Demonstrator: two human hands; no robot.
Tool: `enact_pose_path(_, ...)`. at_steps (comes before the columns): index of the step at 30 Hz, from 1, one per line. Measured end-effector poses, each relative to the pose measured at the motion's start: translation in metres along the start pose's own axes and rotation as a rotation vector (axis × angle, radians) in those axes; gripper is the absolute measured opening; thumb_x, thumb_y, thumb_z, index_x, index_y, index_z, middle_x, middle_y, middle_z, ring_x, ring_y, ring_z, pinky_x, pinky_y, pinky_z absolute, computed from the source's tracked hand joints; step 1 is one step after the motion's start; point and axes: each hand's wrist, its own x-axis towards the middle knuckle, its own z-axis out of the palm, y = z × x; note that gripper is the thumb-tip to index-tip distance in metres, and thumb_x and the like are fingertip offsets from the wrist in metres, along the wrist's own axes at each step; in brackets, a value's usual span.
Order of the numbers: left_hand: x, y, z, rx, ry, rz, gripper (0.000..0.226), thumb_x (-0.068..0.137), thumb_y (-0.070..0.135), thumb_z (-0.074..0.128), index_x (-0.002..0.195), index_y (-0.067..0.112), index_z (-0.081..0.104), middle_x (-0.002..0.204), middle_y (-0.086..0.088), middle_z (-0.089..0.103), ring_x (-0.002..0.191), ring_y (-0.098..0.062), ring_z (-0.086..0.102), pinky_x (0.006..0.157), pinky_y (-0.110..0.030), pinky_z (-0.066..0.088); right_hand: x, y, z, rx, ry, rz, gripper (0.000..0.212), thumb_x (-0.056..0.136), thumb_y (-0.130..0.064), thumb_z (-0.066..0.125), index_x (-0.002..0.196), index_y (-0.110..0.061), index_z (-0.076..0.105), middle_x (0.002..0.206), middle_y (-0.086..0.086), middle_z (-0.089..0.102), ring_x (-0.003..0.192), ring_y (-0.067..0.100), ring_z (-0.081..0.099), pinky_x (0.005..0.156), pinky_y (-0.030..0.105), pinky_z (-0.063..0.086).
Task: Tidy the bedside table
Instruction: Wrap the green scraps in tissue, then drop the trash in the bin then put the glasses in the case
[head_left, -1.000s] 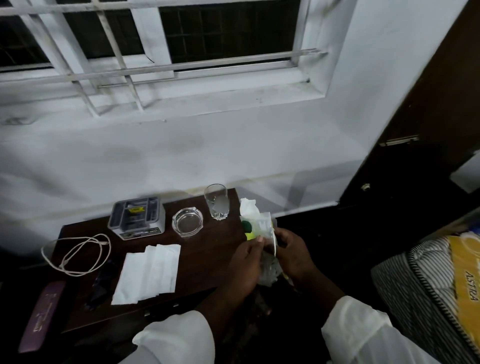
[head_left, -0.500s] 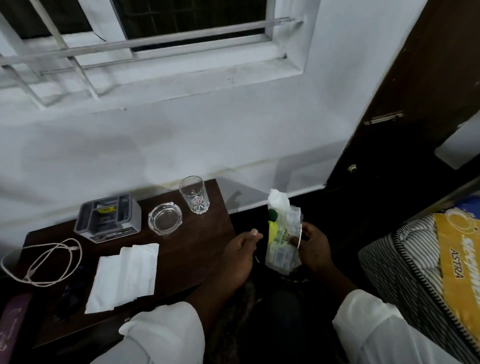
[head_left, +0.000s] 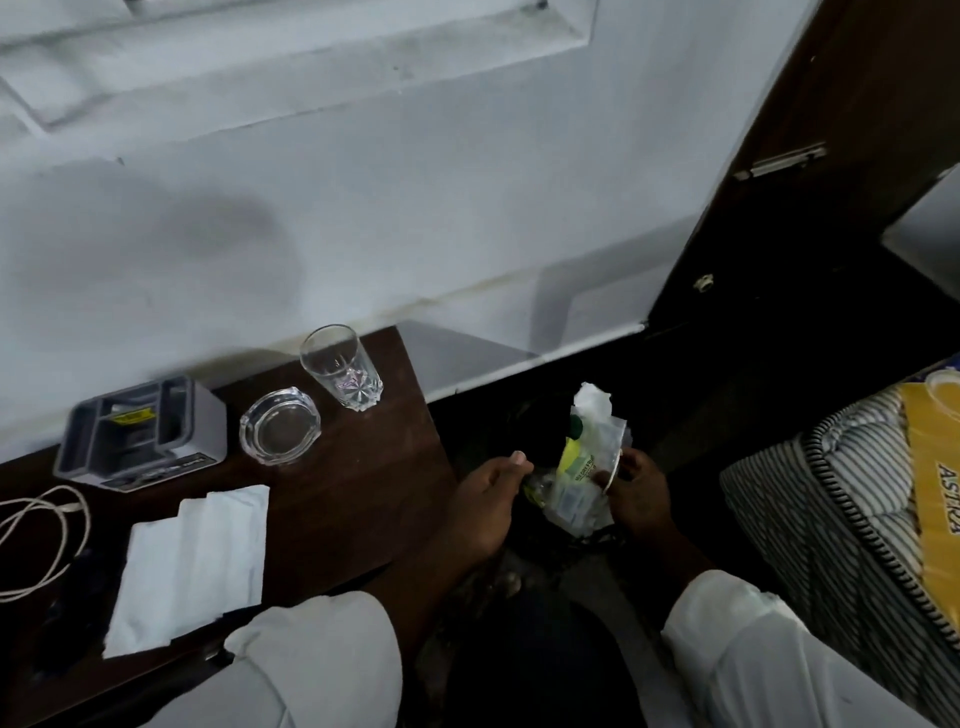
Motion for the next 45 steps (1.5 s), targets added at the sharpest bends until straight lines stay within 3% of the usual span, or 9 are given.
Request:
enact_pose_path(6, 0.011, -0.008, 0.001, -0.034, -0.015, -0.049, 0.031, 0.106, 0.039, 0.044, 0.108, 0.021, 0.069, 0.105, 0.013, 0.067, 0.099, -0.001, 0.062, 0.092, -0.025, 0.048, 0.012, 0.014, 0.007, 0.026, -0.011, 0.063, 0.044, 0.088, -0.003, 0.073, 0.128, 0.004, 0.056, 0.127, 0.024, 0.064, 0.115, 0.04, 0.063, 0.091, 0.046, 0.053)
enact_pose_path(10, 0.01, -0.009, 0.001, -0.032, 0.005, -0.033, 0.03, 0.106, 0.037, 0.044, 0.095, 0.025, 0.069, 0.092, 0.013, 0.068, 0.077, 0.008, 0.067, 0.07, -0.01, 0.051, 0.014, 0.018, 0.01, 0.066, -0.029, 0.111, 0.047, 0.088, 0.004, 0.069, 0.132, 0.008, 0.053, 0.13, 0.03, 0.061, 0.118, 0.043, 0.061, 0.094, 0.047, 0.052)
enact_pose_path(14, 0.004, -0.005, -0.001, -0.03, -0.021, -0.016, 0.03, 0.107, 0.037, 0.043, 0.103, 0.021, 0.068, 0.103, 0.0, 0.064, 0.095, -0.012, 0.06, 0.09, -0.03, 0.048, 0.006, 0.018, 0.008, 0.065, -0.004, 0.125, 0.046, 0.087, 0.005, 0.069, 0.131, 0.008, 0.054, 0.131, 0.029, 0.06, 0.123, 0.041, 0.058, 0.094, 0.04, 0.048)
enact_pose_path(21, -0.012, 0.0, -0.008, -0.018, 0.008, 0.007, 0.028, 0.104, 0.045, 0.044, 0.098, 0.033, 0.07, 0.104, 0.009, 0.07, 0.096, -0.005, 0.064, 0.091, -0.029, 0.052, -0.009, 0.007, -0.002, 0.029, -0.018, 0.107, 0.049, 0.086, 0.004, 0.071, 0.132, 0.009, 0.054, 0.131, 0.03, 0.06, 0.124, 0.041, 0.058, 0.103, 0.044, 0.046)
enact_pose_path(26, -0.03, 0.012, -0.017, 0.015, 0.047, 0.036, 0.031, 0.105, 0.046, 0.043, 0.105, 0.031, 0.07, 0.122, -0.011, 0.071, 0.116, -0.026, 0.065, 0.105, -0.048, 0.051, -0.022, -0.013, -0.007, -0.003, -0.034, 0.072, 0.049, 0.087, 0.001, 0.071, 0.132, 0.006, 0.054, 0.132, 0.029, 0.059, 0.123, 0.039, 0.058, 0.105, 0.045, 0.045)
enact_pose_path(34, -0.065, 0.028, -0.042, -0.028, 0.113, 0.1, 0.038, 0.103, 0.048, 0.048, 0.114, 0.024, 0.074, 0.115, 0.003, 0.072, 0.113, -0.014, 0.066, 0.107, -0.04, 0.051, -0.049, -0.059, -0.009, -0.005, -0.067, -0.024, 0.049, 0.086, 0.001, 0.071, 0.133, 0.003, 0.054, 0.135, 0.027, 0.058, 0.126, 0.036, 0.057, 0.11, 0.049, 0.043)
enact_pose_path(38, -0.084, 0.031, -0.059, -0.059, 0.127, 0.134, 0.037, 0.099, 0.058, 0.048, 0.104, 0.032, 0.074, 0.095, -0.003, 0.067, 0.089, -0.016, 0.064, 0.089, -0.037, 0.056, -0.067, -0.083, -0.006, 0.013, -0.07, -0.07, 0.047, 0.087, 0.002, 0.069, 0.132, 0.003, 0.055, 0.135, 0.028, 0.058, 0.127, 0.036, 0.057, 0.112, 0.049, 0.043)
enact_pose_path(42, -0.103, 0.035, -0.074, -0.056, 0.161, 0.158, 0.045, 0.077, 0.08, 0.046, 0.092, 0.048, 0.074, 0.111, 0.013, 0.074, 0.107, -0.008, 0.068, 0.104, -0.044, 0.053, -0.088, -0.106, -0.001, 0.052, -0.086, -0.109, 0.047, 0.088, 0.001, 0.069, 0.132, 0.002, 0.054, 0.136, 0.027, 0.058, 0.125, 0.037, 0.058, 0.109, 0.051, 0.045)
enact_pose_path(45, -0.118, 0.042, -0.086, -0.075, 0.198, 0.181, 0.048, 0.076, 0.078, 0.047, 0.091, 0.042, 0.075, 0.111, 0.008, 0.075, 0.108, -0.01, 0.069, 0.105, -0.046, 0.052, -0.106, -0.124, 0.003, 0.063, -0.108, -0.138, 0.046, 0.089, 0.0, 0.069, 0.133, 0.001, 0.053, 0.136, 0.025, 0.058, 0.125, 0.036, 0.058, 0.107, 0.048, 0.047)
